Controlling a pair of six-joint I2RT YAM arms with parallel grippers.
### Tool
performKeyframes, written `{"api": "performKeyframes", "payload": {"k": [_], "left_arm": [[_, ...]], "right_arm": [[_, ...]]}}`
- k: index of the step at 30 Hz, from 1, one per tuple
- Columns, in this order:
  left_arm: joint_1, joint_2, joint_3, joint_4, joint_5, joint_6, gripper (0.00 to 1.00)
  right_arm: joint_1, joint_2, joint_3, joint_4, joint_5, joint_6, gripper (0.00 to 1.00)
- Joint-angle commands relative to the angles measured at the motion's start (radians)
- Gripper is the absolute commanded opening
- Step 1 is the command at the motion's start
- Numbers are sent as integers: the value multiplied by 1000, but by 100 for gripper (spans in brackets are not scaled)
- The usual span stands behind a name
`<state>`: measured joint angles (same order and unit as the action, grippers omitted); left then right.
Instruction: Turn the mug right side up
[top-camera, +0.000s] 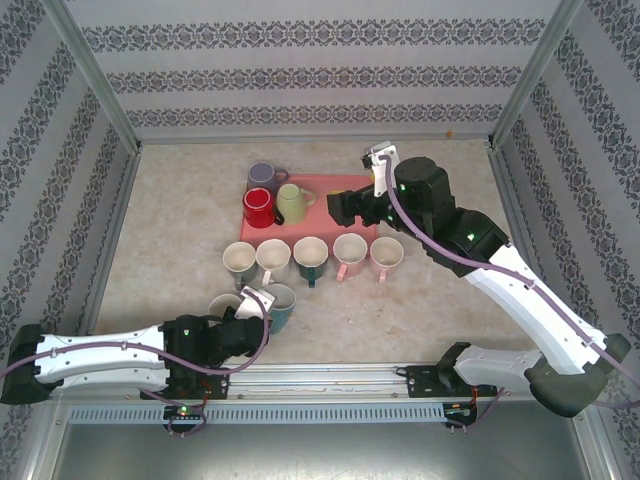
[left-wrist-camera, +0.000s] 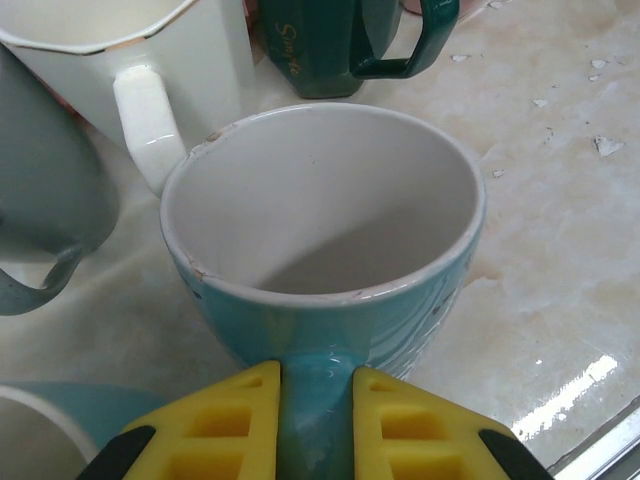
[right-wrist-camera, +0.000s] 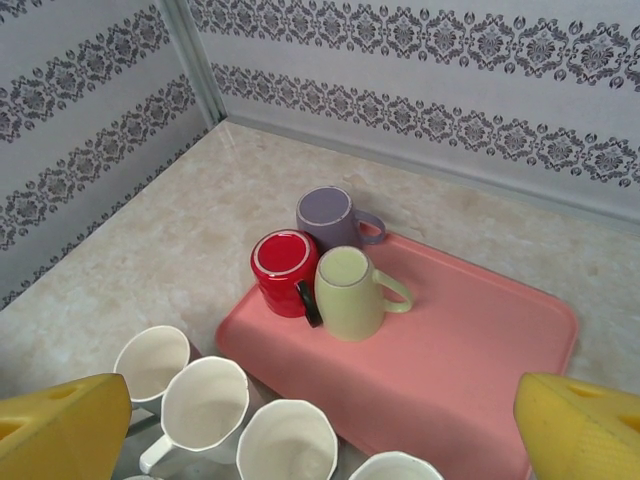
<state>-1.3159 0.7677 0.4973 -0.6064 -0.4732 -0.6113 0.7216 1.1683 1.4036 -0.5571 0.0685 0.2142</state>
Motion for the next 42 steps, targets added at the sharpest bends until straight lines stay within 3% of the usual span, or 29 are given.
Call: {"api": "performKeyframes", "payload": {"k": [1, 11, 42], "left_arm": [[-14, -14, -5, -41, -13, -21, 15], [-15, -11, -5, -51, 4, -39, 23], [-16, -19, -13, -94, 89, -119, 34]], "right_arm": [[-11, -18, -12, 31, -14, 16, 98], [-13, -32, -18, 28, -12, 22, 98], [-19, -44, -25, 25, -20, 1, 98]]}}
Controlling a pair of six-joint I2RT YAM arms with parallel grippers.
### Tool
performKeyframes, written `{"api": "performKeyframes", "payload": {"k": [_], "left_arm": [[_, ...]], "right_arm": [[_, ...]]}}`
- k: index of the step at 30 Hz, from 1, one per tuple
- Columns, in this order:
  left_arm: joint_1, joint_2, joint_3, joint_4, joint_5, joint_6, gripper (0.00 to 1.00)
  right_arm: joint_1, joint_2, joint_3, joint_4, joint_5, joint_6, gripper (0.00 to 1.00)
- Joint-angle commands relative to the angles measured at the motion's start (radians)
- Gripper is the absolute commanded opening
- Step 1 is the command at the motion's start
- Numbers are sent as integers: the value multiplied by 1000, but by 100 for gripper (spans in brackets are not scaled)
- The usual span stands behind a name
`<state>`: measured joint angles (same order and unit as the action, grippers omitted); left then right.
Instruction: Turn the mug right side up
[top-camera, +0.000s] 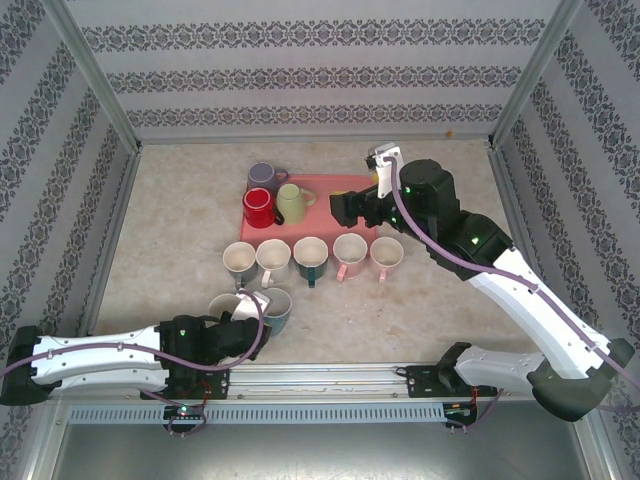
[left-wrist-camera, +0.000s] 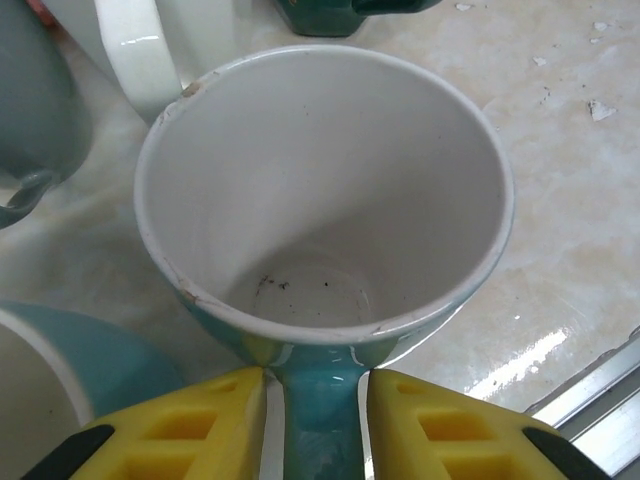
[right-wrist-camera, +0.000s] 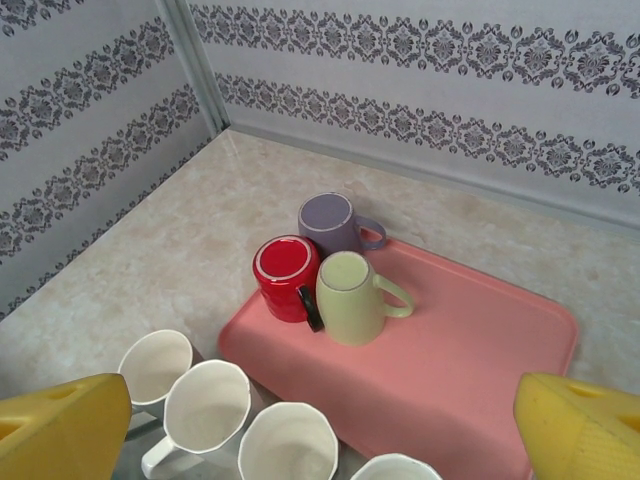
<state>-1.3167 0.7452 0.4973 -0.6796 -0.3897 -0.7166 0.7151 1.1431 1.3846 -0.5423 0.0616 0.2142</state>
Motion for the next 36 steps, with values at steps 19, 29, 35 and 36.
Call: {"api": "performKeyframes", "payload": {"k": [19, 29, 35, 36], "left_arm": [[-14, -25, 9, -71, 5, -43, 44], [-15, -5, 14, -60, 30, -49, 47], [-14, 56, 10, -14, 34, -23, 40], [-14, 65, 13, -6, 24, -14, 38]], "right_arm": [[-25, -17, -15, 27, -38, -5, 98], [-44, -17, -22, 35, -52, -12, 98], [-56, -16, -39, 47, -65, -7, 98], [-58, -16, -41, 48, -67, -7, 98]]}}
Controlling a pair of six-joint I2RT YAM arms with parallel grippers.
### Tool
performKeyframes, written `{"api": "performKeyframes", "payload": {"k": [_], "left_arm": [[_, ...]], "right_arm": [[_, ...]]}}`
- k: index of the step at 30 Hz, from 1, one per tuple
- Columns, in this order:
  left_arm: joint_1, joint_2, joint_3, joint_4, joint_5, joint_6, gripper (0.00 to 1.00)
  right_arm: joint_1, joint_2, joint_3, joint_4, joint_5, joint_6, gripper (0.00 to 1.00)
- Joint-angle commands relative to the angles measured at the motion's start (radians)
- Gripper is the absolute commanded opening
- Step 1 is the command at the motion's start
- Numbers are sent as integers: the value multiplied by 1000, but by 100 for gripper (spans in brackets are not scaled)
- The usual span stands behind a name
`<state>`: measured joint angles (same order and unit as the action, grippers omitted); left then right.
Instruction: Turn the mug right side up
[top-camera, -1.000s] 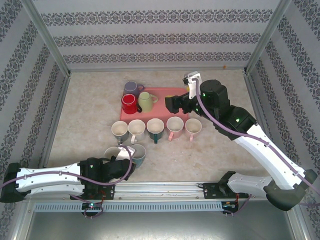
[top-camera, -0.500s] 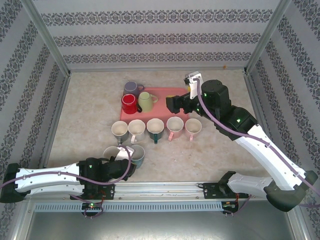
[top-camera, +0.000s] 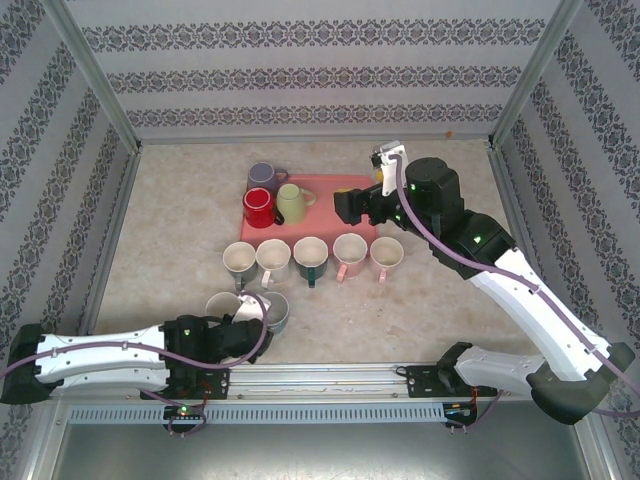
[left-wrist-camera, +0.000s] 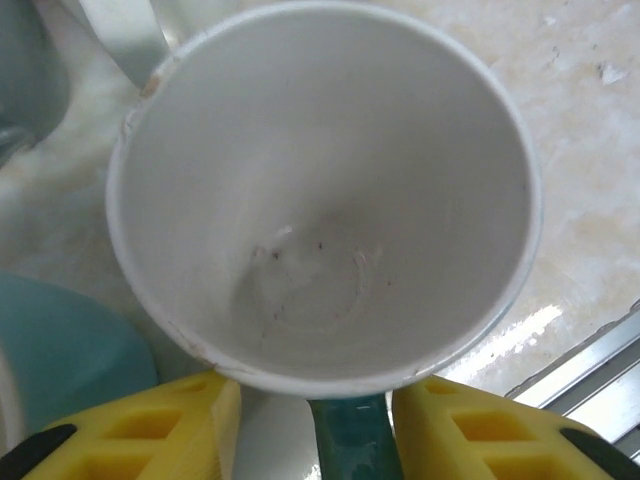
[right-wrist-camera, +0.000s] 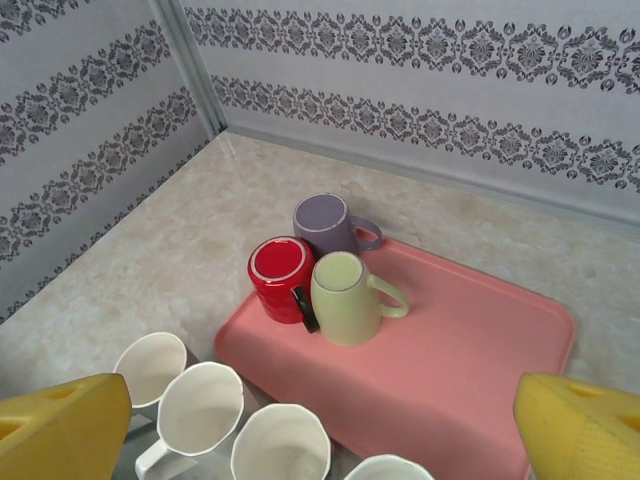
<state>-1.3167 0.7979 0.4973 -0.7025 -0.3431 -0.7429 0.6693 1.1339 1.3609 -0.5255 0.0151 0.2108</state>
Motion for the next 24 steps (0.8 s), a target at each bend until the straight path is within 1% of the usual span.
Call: {"api": "performKeyframes", "payload": {"k": [1, 7, 12, 16, 19, 24], "left_arm": [[-14, 21, 14, 22, -33, 21, 37], [-14, 62, 23, 31, -74, 37, 38], [-13, 15, 45, -9, -101, 35, 45], [-13, -23, 76, -43, -97, 50, 48], [-13, -23, 104, -82, -107, 35, 50], [-12, -13, 121, -103, -104, 14, 51]], "right_arm": [[-14, -6, -20, 33, -23, -4, 98], [-25, -5, -29, 38, -35, -4, 98], [-32, 2, -28, 36, -48, -4, 98], [-38, 3, -25, 38, -60, -2, 98], [-40, 6, -25, 40, -67, -1, 98], [-46, 7, -23, 48, -73, 4, 98]]}}
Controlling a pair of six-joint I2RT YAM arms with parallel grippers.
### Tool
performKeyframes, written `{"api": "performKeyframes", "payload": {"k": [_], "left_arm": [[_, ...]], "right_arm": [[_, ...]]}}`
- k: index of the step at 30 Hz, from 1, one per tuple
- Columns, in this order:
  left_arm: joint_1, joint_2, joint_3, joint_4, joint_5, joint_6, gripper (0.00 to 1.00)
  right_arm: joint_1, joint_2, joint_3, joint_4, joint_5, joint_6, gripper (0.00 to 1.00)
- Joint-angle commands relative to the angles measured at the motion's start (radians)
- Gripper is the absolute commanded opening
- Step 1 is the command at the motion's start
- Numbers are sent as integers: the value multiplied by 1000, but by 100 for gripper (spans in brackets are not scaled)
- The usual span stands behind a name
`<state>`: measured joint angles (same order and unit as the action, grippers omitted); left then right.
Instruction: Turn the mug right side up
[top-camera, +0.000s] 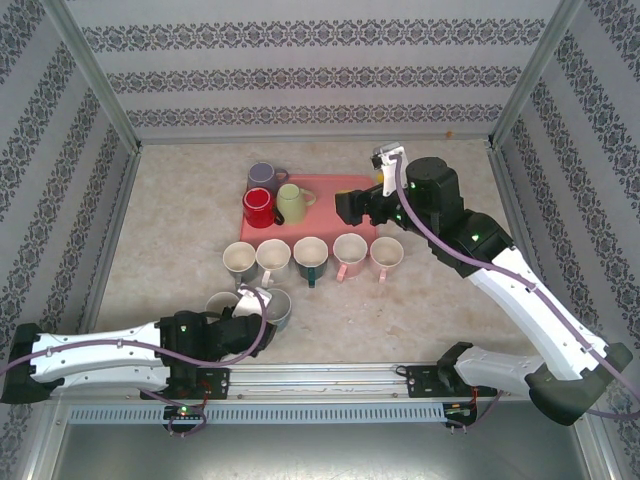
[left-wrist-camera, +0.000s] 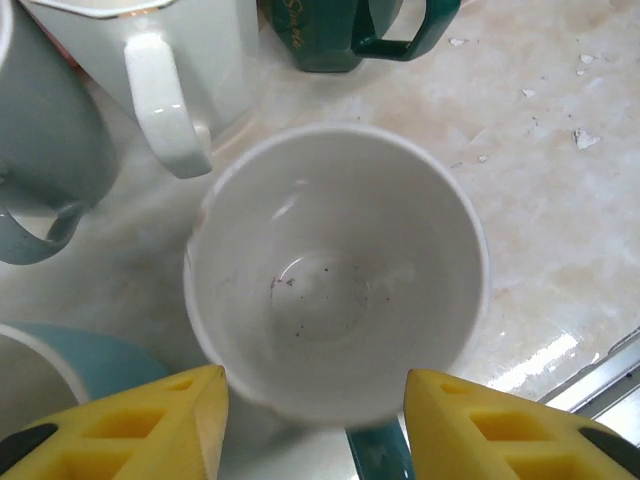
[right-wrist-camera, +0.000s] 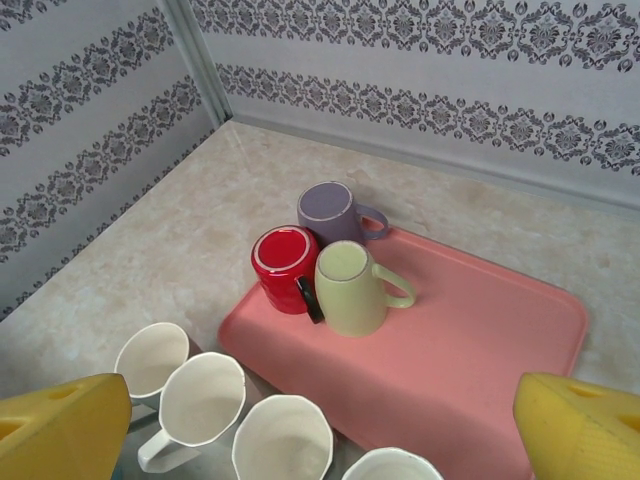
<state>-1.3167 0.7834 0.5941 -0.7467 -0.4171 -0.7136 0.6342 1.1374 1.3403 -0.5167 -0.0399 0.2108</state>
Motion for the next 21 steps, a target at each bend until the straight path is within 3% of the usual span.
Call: {"api": "performKeyframes", "payload": {"k": [1, 8, 13, 15, 21], "left_arm": [[-13, 3, 27, -62, -28, -18, 51], [-3, -20, 136, -144, -71, 19, 52], [86, 31, 317, -217, -45, 102, 57], [169, 66, 384, -237, 23, 133, 58], [585, 175, 605, -320, 356, 168, 57]], "right_arm": [[-12, 4, -2, 40, -18, 5, 98], [-13, 12, 21, 13, -22, -2, 98], [-12, 67, 72, -32, -26, -17, 98], [-11, 105, 106, -51, -58, -37, 98], [-12, 273, 246, -80, -118, -143, 98]]}}
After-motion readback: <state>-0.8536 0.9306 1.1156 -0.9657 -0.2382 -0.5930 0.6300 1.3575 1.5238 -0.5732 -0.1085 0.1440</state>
